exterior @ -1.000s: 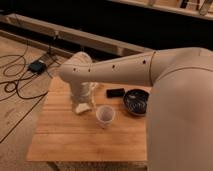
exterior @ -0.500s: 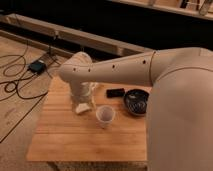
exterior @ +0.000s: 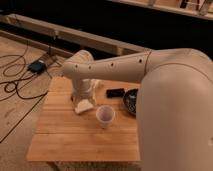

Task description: Place the bottle in the ceramic bowl

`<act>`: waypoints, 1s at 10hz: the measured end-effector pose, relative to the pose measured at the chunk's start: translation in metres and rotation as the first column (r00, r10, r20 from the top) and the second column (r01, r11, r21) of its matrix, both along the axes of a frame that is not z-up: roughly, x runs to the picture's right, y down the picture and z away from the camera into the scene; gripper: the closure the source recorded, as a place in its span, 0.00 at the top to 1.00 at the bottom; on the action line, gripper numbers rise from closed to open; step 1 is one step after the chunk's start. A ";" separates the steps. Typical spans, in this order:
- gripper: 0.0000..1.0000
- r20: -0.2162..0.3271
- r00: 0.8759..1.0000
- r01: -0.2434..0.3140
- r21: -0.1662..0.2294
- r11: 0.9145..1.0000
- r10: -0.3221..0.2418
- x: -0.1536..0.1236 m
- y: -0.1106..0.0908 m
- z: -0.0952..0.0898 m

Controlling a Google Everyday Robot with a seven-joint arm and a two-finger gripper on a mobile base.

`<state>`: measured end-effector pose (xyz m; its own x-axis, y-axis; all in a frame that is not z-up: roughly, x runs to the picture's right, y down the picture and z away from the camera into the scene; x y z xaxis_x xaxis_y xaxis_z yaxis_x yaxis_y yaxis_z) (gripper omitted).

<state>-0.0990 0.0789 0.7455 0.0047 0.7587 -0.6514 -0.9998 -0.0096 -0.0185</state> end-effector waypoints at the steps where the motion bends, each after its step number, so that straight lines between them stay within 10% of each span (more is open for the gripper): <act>1: 0.65 -0.001 1.000 -0.012 0.001 1.000 0.012 0.000 -0.011 0.019; 10: 0.65 -0.070 0.997 -0.017 0.084 0.996 0.023 0.002 -0.088 0.154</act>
<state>-0.0967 -0.0095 0.8991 -0.0551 0.8101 -0.5837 -0.9982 -0.0314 0.0508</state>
